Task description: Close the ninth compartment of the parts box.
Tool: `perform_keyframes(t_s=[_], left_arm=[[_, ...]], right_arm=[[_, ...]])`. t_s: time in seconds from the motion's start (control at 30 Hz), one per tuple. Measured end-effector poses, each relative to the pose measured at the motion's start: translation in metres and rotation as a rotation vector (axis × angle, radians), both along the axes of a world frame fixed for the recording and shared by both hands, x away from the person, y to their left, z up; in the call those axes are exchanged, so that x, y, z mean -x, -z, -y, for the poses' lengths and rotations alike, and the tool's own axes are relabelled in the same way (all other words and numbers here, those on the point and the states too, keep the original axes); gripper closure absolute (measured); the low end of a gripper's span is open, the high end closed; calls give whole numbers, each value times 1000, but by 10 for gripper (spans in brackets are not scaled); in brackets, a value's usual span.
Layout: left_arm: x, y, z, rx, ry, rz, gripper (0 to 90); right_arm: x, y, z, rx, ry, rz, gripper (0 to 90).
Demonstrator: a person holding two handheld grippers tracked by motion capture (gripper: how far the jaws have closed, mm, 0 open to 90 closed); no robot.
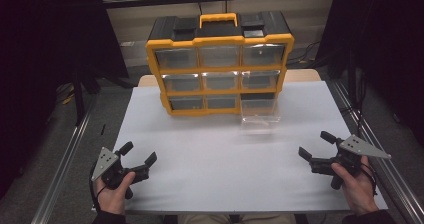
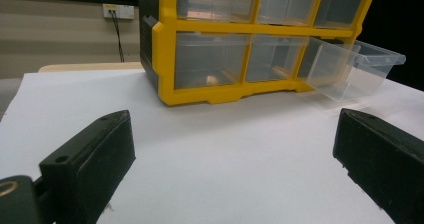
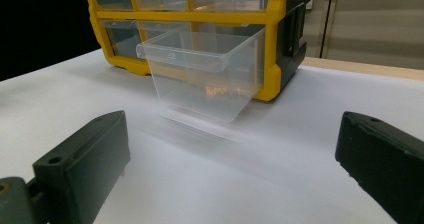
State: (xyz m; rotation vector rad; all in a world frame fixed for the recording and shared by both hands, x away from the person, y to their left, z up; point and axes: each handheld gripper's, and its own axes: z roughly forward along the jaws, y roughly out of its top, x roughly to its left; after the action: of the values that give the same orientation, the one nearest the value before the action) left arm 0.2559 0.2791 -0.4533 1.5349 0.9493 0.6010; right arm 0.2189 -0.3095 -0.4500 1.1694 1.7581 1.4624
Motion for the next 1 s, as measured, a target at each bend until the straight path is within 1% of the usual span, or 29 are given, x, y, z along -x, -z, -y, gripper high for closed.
perform_keyframes(t_s=[0.13, 0.17, 0.2, 0.3, 0.33, 0.37, 0.4, 0.47, 0.5, 0.57, 0.67, 0.7, 0.73, 0.77, 0.8, 0.83, 0.87, 0.9, 0.93, 0.97, 1.0], left_arm=[[0, 0, 1, -2, 0, 0, 31], [-1, 0, 1, -3, 3, -2, 31], [-1, 0, 1, 1, -7, -2, 31], [-1, 0, 2, 10, -3, -6, 31], [-1, 0, 1, 9, -6, -2, 31], [-1, 0, 2, 22, -12, -2, 31], [-1, 0, 2, 22, -12, -2, 31], [0, 0, 1, -5, 0, 1, 34], [0, 0, 0, -9, -2, 2, 34], [0, 0, 0, -1, -8, 3, 34], [0, 0, 0, -7, -4, 1, 34], [0, 0, 0, -7, -4, 1, 34], [-1, 0, 2, -19, 1, 8, 34], [-1, 0, 2, -19, 1, 8, 34], [-1, 0, 3, -17, 9, 3, 34], [-1, 0, 3, -17, 9, 3, 34], [-1, 0, 3, -21, 6, 4, 34], [-1, 0, 3, -6, 0, 2, 34], [-1, 0, 3, -7, -5, 3, 34], [-1, 0, 4, 11, -15, 3, 34], [-1, 0, 4, 11, -15, 3, 34]], right_arm=[[0, 0, -1, 0, -14, -2, 1], [0, 0, -2, 4, -25, -6, 0], [0, 0, -3, 10, -30, -3, 0], [0, 0, -5, 17, -41, -7, 0], [-1, 0, -8, 21, -45, -15, 14], [-1, 0, -9, 22, -54, -16, 18], [-1, 0, -9, 33, -62, -14, 17], [-1, -1, -11, 31, -65, -24, 34], [-1, -1, -12, 29, -68, -24, 38], [-1, -1, -15, 30, -79, -26, 42], [-3, -1, -20, 39, -102, -22, 66], [-3, -1, -22, 36, -110, -25, 79], [-3, -2, -23, 33, -117, -30, 106], [-3, -2, -23, 33, -117, -30, 106], [-4, -2, -26, 27, -140, -24, 123], [-5, -2, -27, 33, -141, -21, 124], [-6, -2, -29, 27, -146, -27, 132], [-7, -2, -30, 21, -151, -28, 134], [-8, -3, -31, 20, -155, -27, 134], [-9, -3, -32, 16, -158, -29, 135], [-10, -3, -34, 16, -164, -27, 139]])
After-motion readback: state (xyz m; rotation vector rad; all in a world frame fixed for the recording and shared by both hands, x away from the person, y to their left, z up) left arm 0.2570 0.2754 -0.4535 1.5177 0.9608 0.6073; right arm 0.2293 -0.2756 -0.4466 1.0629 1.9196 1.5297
